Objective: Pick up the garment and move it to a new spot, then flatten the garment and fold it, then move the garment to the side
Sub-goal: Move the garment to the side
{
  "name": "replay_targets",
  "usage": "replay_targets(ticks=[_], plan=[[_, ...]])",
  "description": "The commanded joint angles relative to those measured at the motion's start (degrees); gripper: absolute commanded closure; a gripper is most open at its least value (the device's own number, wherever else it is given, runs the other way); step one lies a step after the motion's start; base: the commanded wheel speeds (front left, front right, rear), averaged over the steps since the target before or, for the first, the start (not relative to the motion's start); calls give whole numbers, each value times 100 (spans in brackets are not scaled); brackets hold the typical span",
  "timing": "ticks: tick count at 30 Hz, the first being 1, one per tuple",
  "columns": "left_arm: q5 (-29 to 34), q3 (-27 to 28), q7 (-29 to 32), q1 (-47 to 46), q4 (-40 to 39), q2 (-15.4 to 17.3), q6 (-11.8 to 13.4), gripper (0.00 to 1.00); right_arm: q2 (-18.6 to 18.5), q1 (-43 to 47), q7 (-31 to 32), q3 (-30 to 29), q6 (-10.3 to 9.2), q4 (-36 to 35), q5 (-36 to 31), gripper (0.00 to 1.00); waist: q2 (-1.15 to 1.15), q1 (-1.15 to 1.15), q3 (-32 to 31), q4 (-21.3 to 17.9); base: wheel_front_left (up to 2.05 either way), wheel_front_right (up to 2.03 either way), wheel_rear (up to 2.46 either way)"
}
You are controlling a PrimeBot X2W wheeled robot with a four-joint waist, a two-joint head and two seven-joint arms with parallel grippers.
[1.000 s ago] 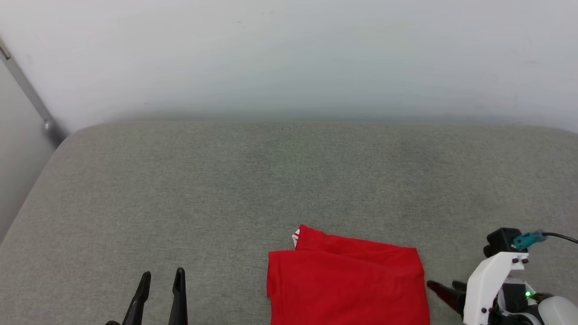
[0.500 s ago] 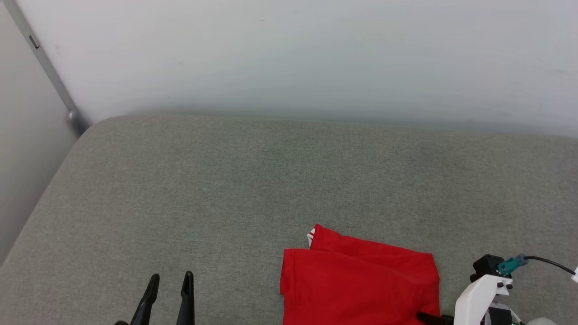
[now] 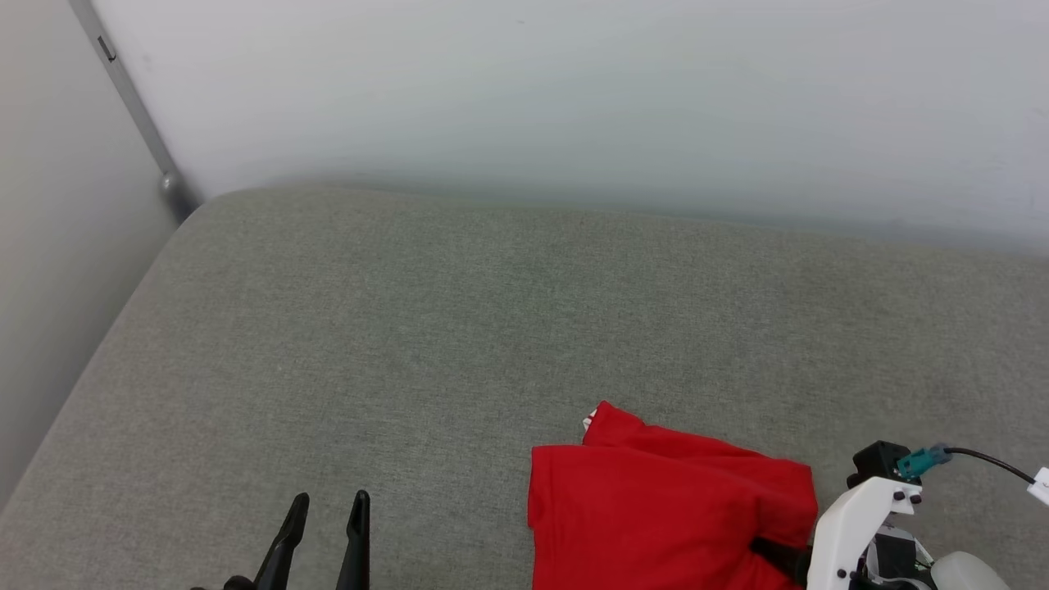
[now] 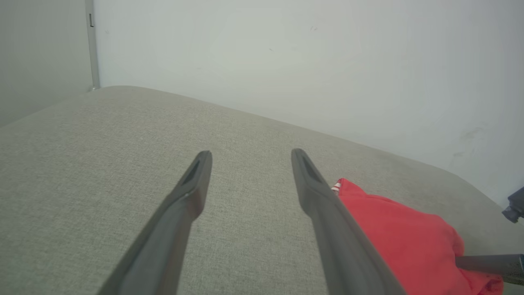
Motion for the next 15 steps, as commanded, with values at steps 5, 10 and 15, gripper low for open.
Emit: replay_targets(ticks=[5,10,15], plan=[[-30,-61,-9,-118,43,44,0,0,76,-167,-351,630,1,352,270,71,0,1,38,126,0,0,0],[-33,-101,-9,-144,85,60,-1,0,-262,-266,-551,963,2,219,674,100,0,1,54,85,0,0,0],[-61,-2,-9,-215,124,37,-1,0,-663,-464,-713,1169,-6,-85,1035,100,0,1,87,-216,0,0,0]])
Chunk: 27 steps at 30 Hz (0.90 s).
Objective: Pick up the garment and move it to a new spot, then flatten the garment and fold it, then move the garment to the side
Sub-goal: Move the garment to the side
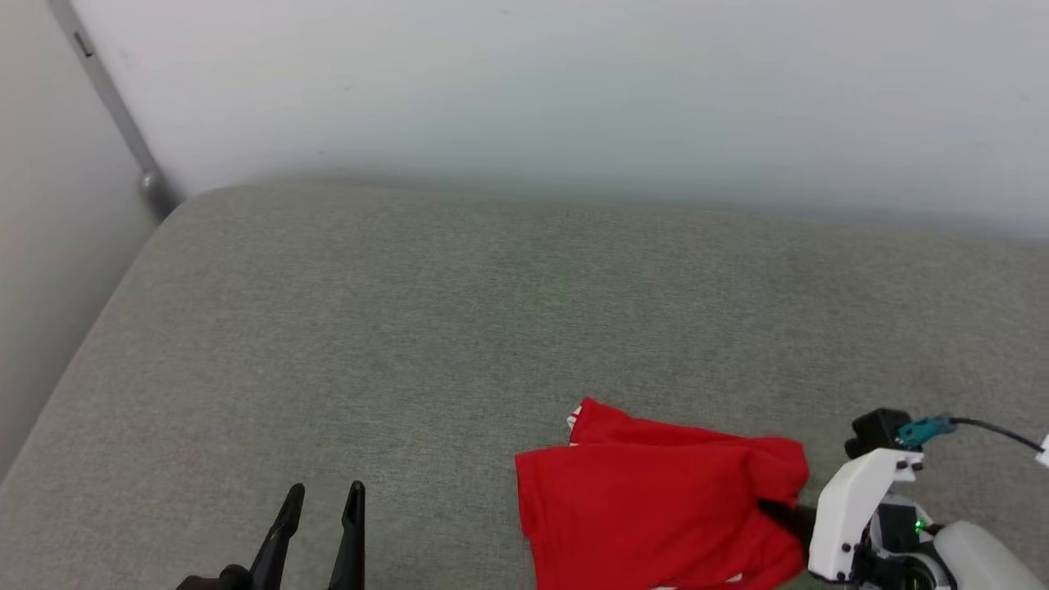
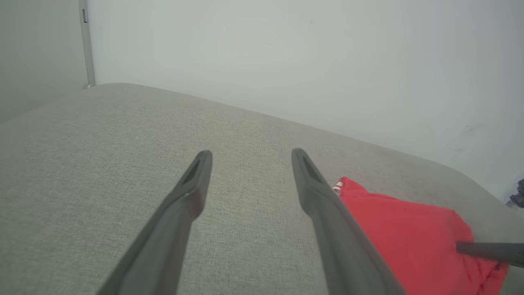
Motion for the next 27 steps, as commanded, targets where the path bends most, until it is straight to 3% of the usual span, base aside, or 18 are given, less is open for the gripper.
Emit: replay_targets(ticks=[1,7,12,21,27], plan=[[-29,5,-9,-109,3,-7,-1,0,-117,-146,-63,4,-6,-94,87,100,0,0,31,-195,0,0,0],[-75,-10,-9,-241,6,-35,-1,0,-504,-486,13,284,-6,-391,207,100,0,0,127,-952,0,0,0],[-164,-169,-8,-381,58,-37,-1,0,-592,-919,87,582,-5,-512,160,100,0,0,218,-1753,0,0,0],[-300,-356,-9,-751,93,109,-1,0,-249,-1688,108,1301,-6,-410,115,100,0,0,462,-3002,0,0,0],[-431,-442,-9,-923,54,224,-1,0,-64,-2058,-108,1643,-5,-160,196,100,0,0,719,-3270,0,0,0]])
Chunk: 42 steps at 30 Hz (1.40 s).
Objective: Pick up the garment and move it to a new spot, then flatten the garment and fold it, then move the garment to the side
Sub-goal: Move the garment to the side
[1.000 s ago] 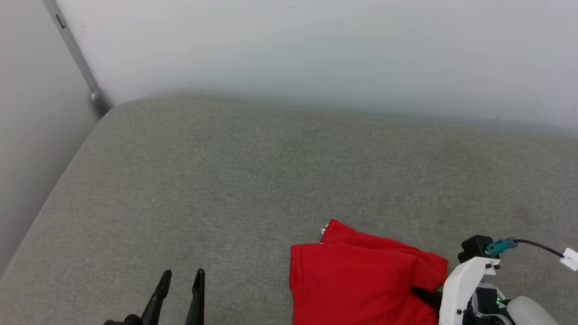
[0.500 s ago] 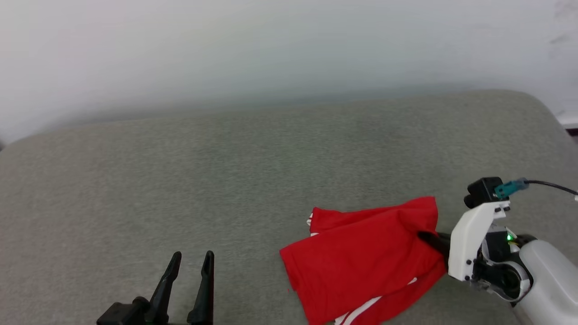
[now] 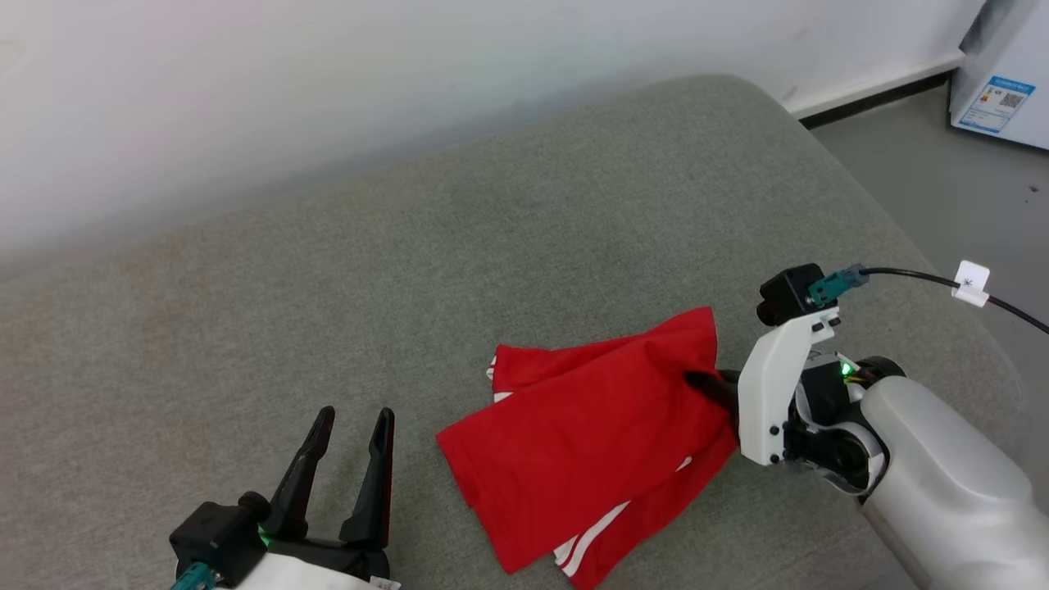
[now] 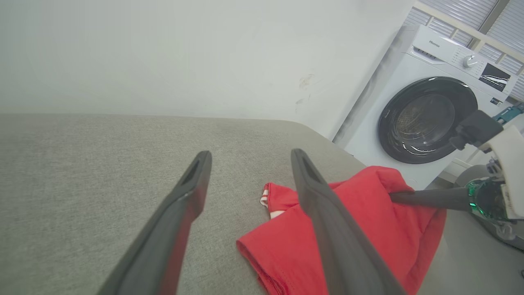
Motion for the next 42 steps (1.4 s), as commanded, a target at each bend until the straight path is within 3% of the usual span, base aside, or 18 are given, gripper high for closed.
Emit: replay_targets(ticks=[1,5,10,21,31,42], plan=[[-44,-5,-9,-88,-36,63,0,0,68,-201,-82,58,-3,58,16,100,0,-1,265,-140,0,0,0],[-99,-75,-9,-227,-99,267,0,0,13,-537,-185,201,-3,318,-41,100,0,-1,609,30,0,0,0],[-205,-100,-9,-436,-351,686,0,0,-371,-1371,-289,103,-4,692,-274,100,0,-1,1262,455,0,0,0],[-597,79,-9,-858,-856,1283,0,0,-1401,-2984,-761,-1032,-5,2304,-1120,100,0,-1,2629,1441,0,0,0],[-754,97,-8,-1032,-1009,1361,1,0,-2098,-4046,-1236,-1756,-6,3817,-2373,100,0,-1,3158,1960,0,0,0],[-848,162,14,-1170,-920,1494,7,0,-2639,-4410,-1252,-2574,-6,4052,-3407,100,0,-1,3629,2076,0,0,0]])
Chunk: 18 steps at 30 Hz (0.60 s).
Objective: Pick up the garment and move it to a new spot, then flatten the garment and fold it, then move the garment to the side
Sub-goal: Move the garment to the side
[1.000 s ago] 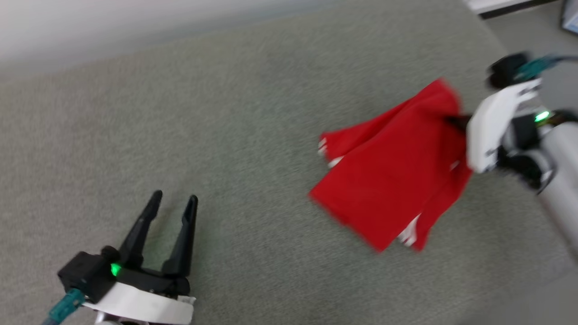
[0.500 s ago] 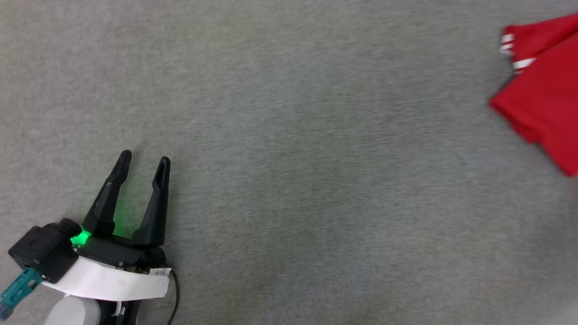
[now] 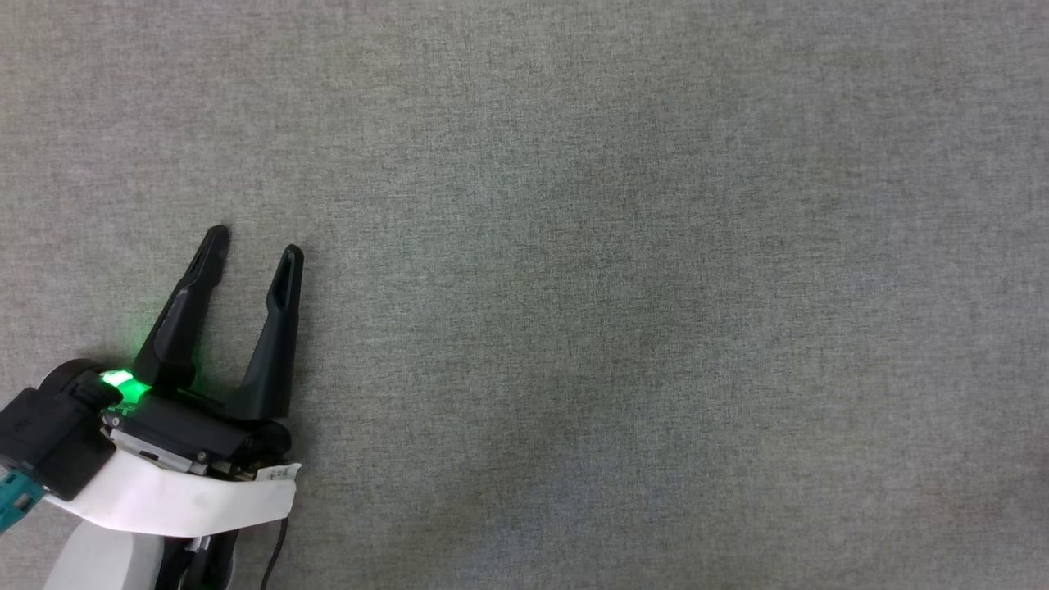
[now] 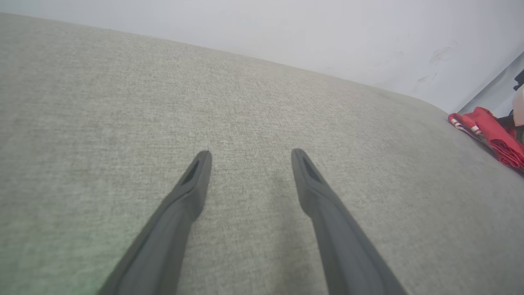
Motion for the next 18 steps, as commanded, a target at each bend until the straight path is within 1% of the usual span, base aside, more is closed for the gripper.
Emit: replay_targets(ticks=[1,3,4,6,7,8,9,10,11,12,13,18], plan=[[-45,6,46,9,320,42,15,0,-236,104,83,-204,-11,14,-180,100,0,0,42,16,0,0,0],[-72,35,46,-19,345,40,15,0,-265,178,122,-483,-11,13,-322,100,0,0,63,4,0,0,0],[-67,38,46,-24,368,37,15,0,-295,246,152,-559,-11,10,-502,100,0,0,62,-3,0,0,0],[-54,-3,47,-2,412,39,14,0,-252,296,174,-875,-11,9,-608,100,0,0,54,-26,0,0,0],[-51,-25,47,-3,428,34,14,0,-229,341,129,-987,-11,8,-748,71,0,0,42,-34,0,0,0],[-56,-44,47,-4,451,32,14,0,-210,397,170,-1108,-11,11,-846,59,0,0,27,-40,0,0,0],[-51,-55,48,-1,473,47,14,0,-172,459,239,-1238,-11,16,-926,56,0,0,8,-53,0,0,0],[-67,-43,54,-15,477,32,14,0,-155,486,236,-1365,-11,12,-1042,37,0,0,-4,-60,0,0,0],[-87,-37,54,-31,494,19,14,0,-151,455,126,-1478,-11,8,-1183,8,0,0,-21,-66,0,0,0],[-88,-49,55,-45,506,14,13,0,-146,476,101,-1594,-11,5,-1295,0,0,0,-48,-70,0,0,0],[-88,-49,55,-45,506,14,13,0,-146,476,101,-1594,-11,5,-1295,0,0,0,-48,-70,0,0,0],[-91,-115,51,-6,545,-39,12,0,-6,585,-37,-2192,-11,-38,-1881,0,0,0,-298,-92,0,0,0]])
